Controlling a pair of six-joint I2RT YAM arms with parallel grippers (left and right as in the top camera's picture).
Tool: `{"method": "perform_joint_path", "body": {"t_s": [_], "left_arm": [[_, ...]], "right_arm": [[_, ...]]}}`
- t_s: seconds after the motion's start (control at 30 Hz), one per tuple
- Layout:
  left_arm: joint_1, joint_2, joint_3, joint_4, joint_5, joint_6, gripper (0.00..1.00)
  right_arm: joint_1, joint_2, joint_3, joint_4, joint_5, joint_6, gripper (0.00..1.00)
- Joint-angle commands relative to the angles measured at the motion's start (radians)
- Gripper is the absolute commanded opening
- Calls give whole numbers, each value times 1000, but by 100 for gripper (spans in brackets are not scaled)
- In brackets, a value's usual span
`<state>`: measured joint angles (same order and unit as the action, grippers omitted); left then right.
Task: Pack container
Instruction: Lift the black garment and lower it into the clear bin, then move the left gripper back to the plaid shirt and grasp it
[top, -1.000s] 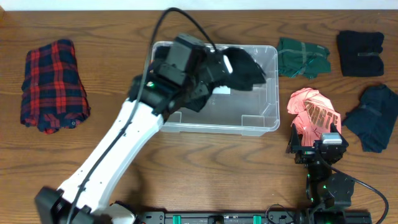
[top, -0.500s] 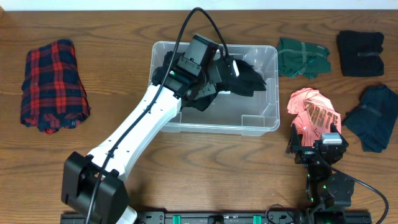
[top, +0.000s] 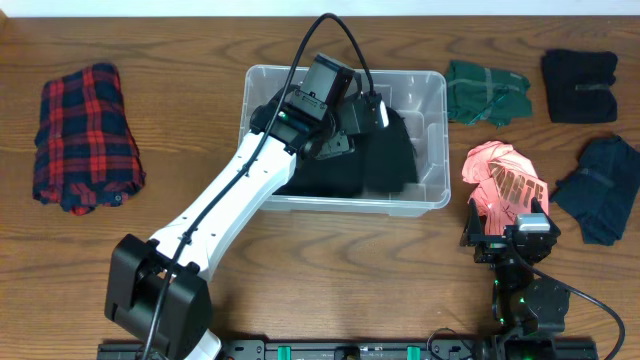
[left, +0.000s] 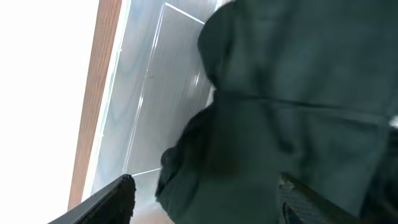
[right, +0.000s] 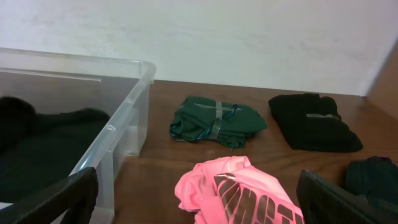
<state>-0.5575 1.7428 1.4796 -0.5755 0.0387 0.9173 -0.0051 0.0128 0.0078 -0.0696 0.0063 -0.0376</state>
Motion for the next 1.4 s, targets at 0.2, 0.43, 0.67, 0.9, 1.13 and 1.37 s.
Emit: {"method": "perform_joint_path", "body": {"t_s": [0.2,0.43,0.67,0.9,1.13,1.37], "left_arm": [[2,-37,19,10,-6,2,75],[59,-150,39,43,-186,-285,84],[321,-254,42,14,-193,-438,98],[603,-189,36,2,-104,-436,98],[784,-22,36,40,-105,-421,98],[856,145,36,93,-344,-416,98]], "right_arm": [[-7,-6,-2,-3,-7,-12,99],[-7,-6,-2,-3,-7,-12,99],[-7,-6,-2,-3,-7,-12,99],[-7,-6,-2,-3,-7,-12,99],[-7,-6,-2,-3,-7,-12,99],[-7,-6,-2,-3,-7,-12,99]]}}
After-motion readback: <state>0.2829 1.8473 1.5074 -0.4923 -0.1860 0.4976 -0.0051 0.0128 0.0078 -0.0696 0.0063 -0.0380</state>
